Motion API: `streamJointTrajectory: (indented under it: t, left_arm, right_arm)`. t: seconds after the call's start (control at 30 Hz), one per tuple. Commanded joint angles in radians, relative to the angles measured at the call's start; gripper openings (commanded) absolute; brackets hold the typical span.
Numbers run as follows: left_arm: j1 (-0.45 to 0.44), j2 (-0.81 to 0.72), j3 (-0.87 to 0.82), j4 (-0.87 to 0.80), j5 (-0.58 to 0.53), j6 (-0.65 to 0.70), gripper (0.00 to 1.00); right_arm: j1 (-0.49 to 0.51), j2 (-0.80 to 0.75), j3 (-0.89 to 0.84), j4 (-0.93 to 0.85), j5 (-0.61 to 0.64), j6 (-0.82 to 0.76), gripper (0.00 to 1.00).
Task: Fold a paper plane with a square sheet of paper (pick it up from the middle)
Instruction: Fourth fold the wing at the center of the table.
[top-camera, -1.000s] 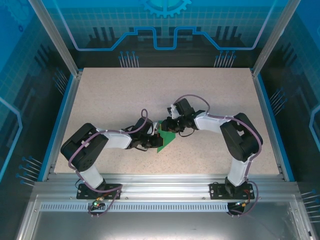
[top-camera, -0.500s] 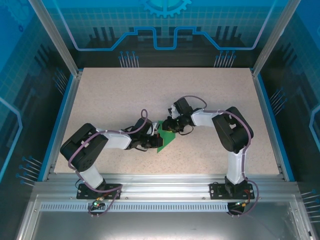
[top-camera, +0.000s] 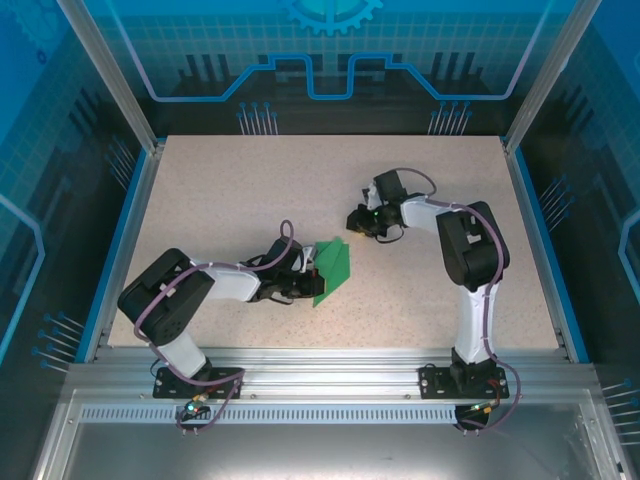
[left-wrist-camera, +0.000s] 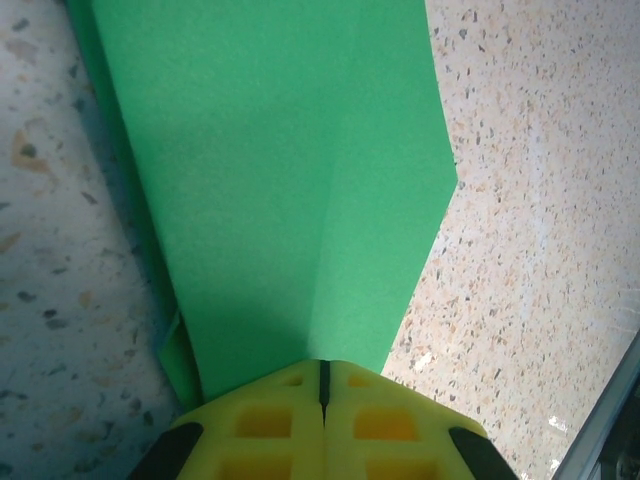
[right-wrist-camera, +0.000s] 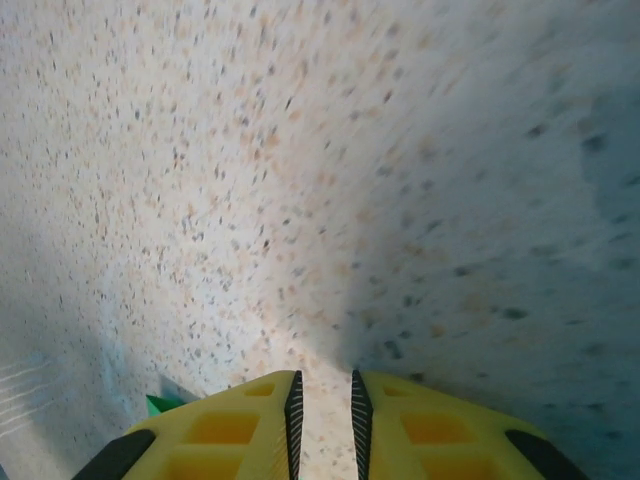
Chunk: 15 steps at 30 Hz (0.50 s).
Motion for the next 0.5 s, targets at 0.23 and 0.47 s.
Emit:
streamJointTrajectory:
  t: [0.23,0.47]
  left_arm:
    - [0.001,-0.139,0.028,-0.217,0.025,0.004,0.21]
    - [0.009,-0.236,0.096,-0.311,-0.036,0.029,0.32]
  right_arm:
    - [0.032,-0.292,-0.178,-0.057,-0.008,-0.055,0.32]
    - [0.1,-0.42,-0.371,-0.013,0.02,-0.004,0.44]
